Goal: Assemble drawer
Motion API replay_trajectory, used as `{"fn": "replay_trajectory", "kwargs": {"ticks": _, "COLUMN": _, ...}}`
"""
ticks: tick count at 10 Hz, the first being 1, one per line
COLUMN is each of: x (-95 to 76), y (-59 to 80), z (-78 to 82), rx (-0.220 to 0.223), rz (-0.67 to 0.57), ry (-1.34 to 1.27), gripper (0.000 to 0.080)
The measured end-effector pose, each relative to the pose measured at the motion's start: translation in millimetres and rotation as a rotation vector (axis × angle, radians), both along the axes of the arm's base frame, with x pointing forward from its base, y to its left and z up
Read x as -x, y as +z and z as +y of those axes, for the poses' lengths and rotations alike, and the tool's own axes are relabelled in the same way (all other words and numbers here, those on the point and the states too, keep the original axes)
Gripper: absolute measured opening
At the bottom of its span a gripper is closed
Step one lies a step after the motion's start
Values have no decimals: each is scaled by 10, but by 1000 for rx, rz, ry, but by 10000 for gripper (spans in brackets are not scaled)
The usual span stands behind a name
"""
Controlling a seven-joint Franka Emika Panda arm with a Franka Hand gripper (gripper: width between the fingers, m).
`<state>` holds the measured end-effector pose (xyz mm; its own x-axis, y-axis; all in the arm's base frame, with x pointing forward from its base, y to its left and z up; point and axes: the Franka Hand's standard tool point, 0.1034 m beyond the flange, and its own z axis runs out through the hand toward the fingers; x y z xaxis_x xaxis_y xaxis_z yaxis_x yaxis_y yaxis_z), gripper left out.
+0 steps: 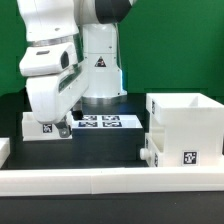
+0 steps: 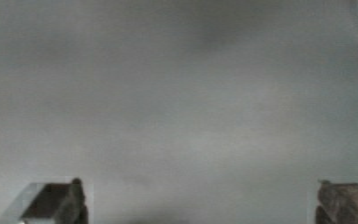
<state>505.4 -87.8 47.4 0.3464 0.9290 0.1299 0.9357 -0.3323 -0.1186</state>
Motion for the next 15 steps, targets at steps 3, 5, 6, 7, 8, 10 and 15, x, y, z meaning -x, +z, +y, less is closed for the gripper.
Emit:
{"fn": "replay_trajectory", "kwargs": {"ticks": 3, "x": 105, "y": -45, "z": -151, "rx": 9, "rz": 41, "ry": -207, "gripper": 649}}
{"fn": "replay_trajectory", "kwargs": {"ticks": 5, "x": 306, "y": -27, "z": -247, "rx": 35, "rz": 46, "ry": -401, "gripper": 649}}
{"fn": "replay_trajectory", "kwargs": {"ticks": 6, "x": 416, "y": 11, "z": -246, "rx": 48, "rz": 44, "ry": -516, "gripper": 649}}
{"fn": "replay_trajectory", "kwargs": {"ticks": 7, "x": 516, "y": 48, "z": -243, "rx": 60, "rz": 45, "ry": -586, "gripper": 649}}
{"fn": "replay_trajectory", "kwargs": {"ticks": 8, "x": 591, "y": 83, "z": -247, "rx": 69, "rz": 44, "ry": -644, "gripper": 649}}
{"fn": "replay_trajectory", "kwargs": {"ticks": 10, "x": 729, "y": 149, "z": -250, "rx": 84, "rz": 42, "ry": -750, "gripper": 649}}
{"fn": "replay_trajectory", "kwargs": {"ticks": 15, "x": 713, "y": 130, "z": -212, "rx": 85, "rz": 91, "ry": -1054, "gripper": 649}}
